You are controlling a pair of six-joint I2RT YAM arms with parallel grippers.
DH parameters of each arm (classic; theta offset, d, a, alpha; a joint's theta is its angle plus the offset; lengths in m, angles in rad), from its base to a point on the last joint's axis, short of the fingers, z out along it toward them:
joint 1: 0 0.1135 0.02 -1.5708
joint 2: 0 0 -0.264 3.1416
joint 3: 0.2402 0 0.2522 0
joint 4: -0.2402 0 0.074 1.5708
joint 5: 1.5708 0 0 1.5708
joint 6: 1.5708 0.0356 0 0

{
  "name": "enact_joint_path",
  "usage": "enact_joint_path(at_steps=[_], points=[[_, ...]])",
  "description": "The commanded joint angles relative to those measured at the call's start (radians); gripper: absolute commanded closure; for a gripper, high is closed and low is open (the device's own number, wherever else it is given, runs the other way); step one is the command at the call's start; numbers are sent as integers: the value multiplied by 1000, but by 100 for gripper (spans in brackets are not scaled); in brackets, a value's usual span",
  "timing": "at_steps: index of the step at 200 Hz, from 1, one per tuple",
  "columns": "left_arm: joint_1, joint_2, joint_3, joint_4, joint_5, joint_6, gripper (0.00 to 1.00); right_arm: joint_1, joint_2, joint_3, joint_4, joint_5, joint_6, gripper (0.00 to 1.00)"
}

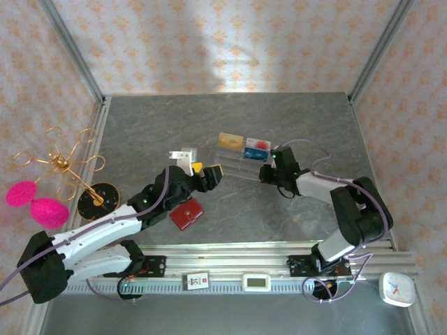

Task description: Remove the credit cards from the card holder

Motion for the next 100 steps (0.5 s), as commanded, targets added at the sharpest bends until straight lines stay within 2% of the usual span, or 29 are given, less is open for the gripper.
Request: enact_joint_path(at_steps=[1,36,67,75,100], points=[[13,-26,-19,-23,9,-8,18,15,40,33,-85,-111,-115,83],[19,-47,-30,-37,12,-14,18,17,90,69,-95,-172,-165,83],[21,-60,-42,-39,13,-18,18,17,92,76,-84,-151,-180,79],[21,-62,-45,-41,13,-22,17,19,92,79,-79,-157,-179,75],[21,-73,-56,-41,15,-29,14,34,56,77,-67,-130,-167,53]])
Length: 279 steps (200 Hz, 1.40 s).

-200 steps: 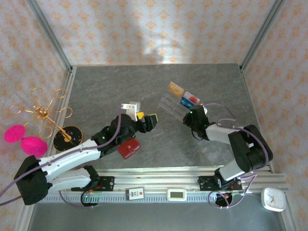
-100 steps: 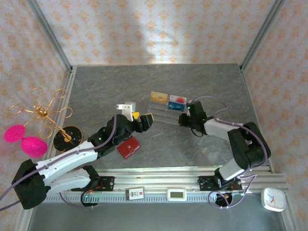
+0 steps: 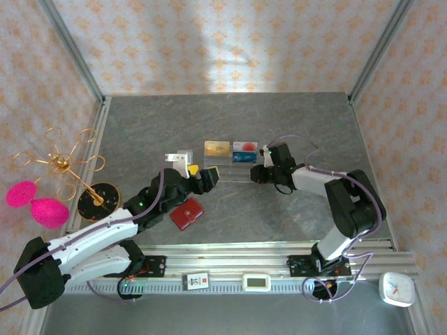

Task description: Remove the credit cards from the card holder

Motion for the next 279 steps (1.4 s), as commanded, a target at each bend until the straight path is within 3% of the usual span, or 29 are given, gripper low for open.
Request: enact_joint_path(at_steps=[1,31,64,78,94,103,126,232,279], points=[[10,-25,-17,-21,9,-19,14,24,-17,9,-35,13,-12,53],[9,-50,-36,-26,7,-67,13,36,-101,-3,-44,55,19,39],[9,-78,-38,-47,7,-75,13,70,-237,-69,-65,127,103,37],[10,-94,-34,-57,-2,-73,12,90,-279,-102,-73,131,133,44],[9,-108,-36,-58,-13,-71,12,105,-291,-135,-67,126,159,71],[9,-112,-34,-58,-18,-69,12,112,-285,-148,-48,121,173,80],[9,-111,-29,-63,-20,-65,12,132,-226,-150,-23,129,181,92],[11,-133,-30,-95,-45,-54,11,132,-16,-38,39,260,189,96],[10,-136,-28,-104,-45,-49,11,136,-19,-20,8,228,169,92]])
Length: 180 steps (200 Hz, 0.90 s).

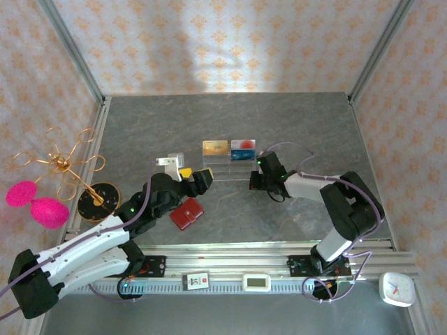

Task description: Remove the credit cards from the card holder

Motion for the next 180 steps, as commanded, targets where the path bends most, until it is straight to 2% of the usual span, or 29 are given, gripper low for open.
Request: enact_joint_path(at_steps=[1,11,26,37,49,67,105,148,180], points=[[10,-17,2,-30,-18,13,11,6,-15,20,-11,1,-13,92],[11,-22,4,-36,-19,15,11,25,-49,7,-15,-7,-16,85],[10,-35,1,-42,-27,13,11,98,-117,-13,-12,-4,-20,65],[11,-44,1,-47,-43,15,11,167,-145,-18,15,-31,-15,54],[11,-55,5,-56,-63,18,10,251,-143,-6,50,-45,11,46],[12,-71,17,-66,-78,21,10,364,-97,27,127,-44,55,40],[12,-116,23,-82,-92,20,10,444,46,63,355,-88,199,36],[13,-154,6,-100,-81,18,10,493,196,136,351,-85,216,36],[13,-172,-9,-111,-90,16,10,531,262,170,300,-107,190,47]])
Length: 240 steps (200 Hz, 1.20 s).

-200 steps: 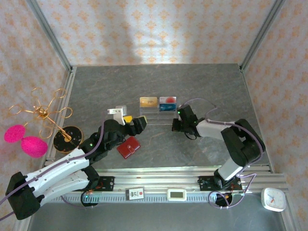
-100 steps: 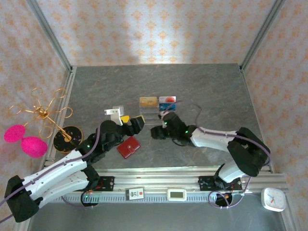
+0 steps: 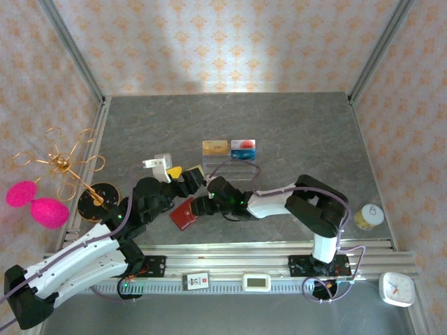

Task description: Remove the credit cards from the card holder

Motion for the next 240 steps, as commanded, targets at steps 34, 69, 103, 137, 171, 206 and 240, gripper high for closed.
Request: enact_joint_path(at_steps=[34,69,103,137,171,206,240], points=[[8,-29,-15,-32,-29,12,10,49,60,29,-67,-3,-33,79],[8,-26,-24,-28,-11,8,10,33,-37,-30,-52,34,-91,100],[8,3,-33,4,57,20,10,-57,-233,-153,-51,-15,-159,100],[8,43,-87,123,191,28,10,-85,-450,-219,-143,-69,-265,100],[9,69,-132,266,328,64,10,-111,-673,-236,-235,-91,-331,100],[35,42,-148,334,421,74,10,-154,-831,-224,-294,-235,-410,100],[94,23,-162,385,556,58,10,-167,-873,-191,-334,-353,-463,100]])
